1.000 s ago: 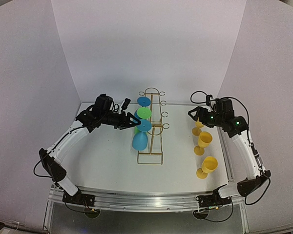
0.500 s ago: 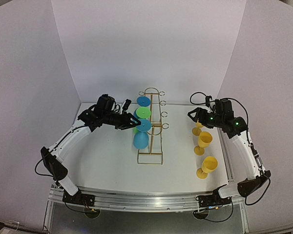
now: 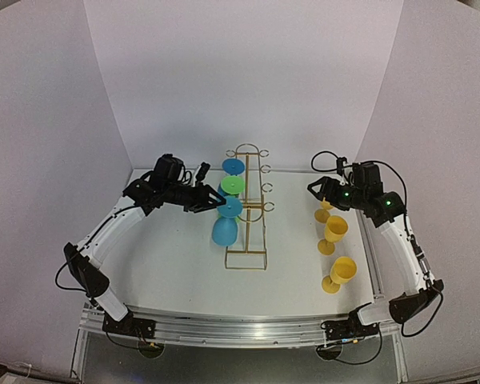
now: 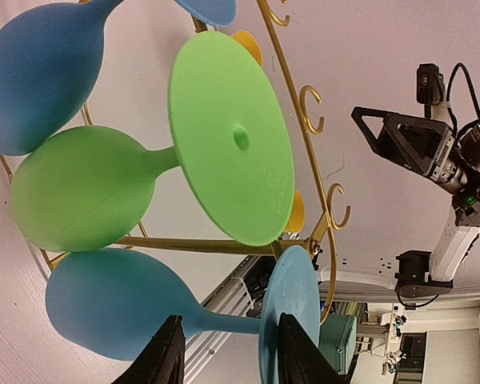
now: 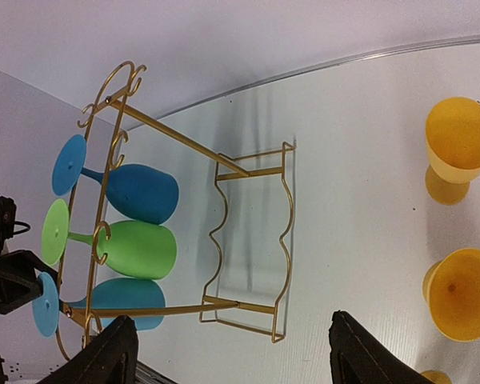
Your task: Take the wine glass off the wine glass rack
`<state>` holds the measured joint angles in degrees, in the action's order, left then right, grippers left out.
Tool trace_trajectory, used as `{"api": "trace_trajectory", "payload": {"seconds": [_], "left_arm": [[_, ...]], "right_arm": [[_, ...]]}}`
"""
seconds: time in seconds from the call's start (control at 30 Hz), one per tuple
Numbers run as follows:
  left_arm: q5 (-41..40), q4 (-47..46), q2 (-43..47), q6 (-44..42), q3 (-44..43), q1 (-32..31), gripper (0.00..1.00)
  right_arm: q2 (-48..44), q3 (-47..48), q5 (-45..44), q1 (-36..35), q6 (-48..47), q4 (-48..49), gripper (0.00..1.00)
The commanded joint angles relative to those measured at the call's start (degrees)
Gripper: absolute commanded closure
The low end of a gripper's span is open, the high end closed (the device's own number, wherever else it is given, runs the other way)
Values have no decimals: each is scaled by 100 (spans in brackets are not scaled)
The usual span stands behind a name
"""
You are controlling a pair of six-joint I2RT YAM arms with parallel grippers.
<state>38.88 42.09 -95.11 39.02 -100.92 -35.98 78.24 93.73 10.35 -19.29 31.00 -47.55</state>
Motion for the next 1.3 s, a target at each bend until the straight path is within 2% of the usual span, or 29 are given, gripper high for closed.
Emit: {"api": "trace_trajectory", "payload": {"seconds": [0.0, 0.17, 0.3, 0.37, 0.8, 0.93, 1.17, 1.27], "left_arm": [[-47, 150, 221, -65, -108, 46, 62], [22, 93, 207, -34, -75, 43, 74], [131, 71, 216, -14, -116, 47, 89], [135, 106, 235, -18, -116, 56, 94], [253, 237, 388, 11, 119, 355, 94], [281, 318, 477, -118, 127, 409, 100], [472, -21, 855, -152, 431, 489, 100], [391, 81, 1032, -448, 508, 561, 100]], "right_arm": [[-106, 103, 97, -25, -64, 105, 24], [-90, 147, 98, -27, -70, 104, 24], [-98, 159, 89, -27, -72, 105, 24], [-98, 161, 82, -24, -69, 104, 24], [-98, 238, 92, -31, -55, 106, 25], [-79, 287, 142, -25, -35, 106, 25], [-54, 395, 174, -24, -24, 106, 25], [-45, 461, 214, -27, -6, 103, 25]]}}
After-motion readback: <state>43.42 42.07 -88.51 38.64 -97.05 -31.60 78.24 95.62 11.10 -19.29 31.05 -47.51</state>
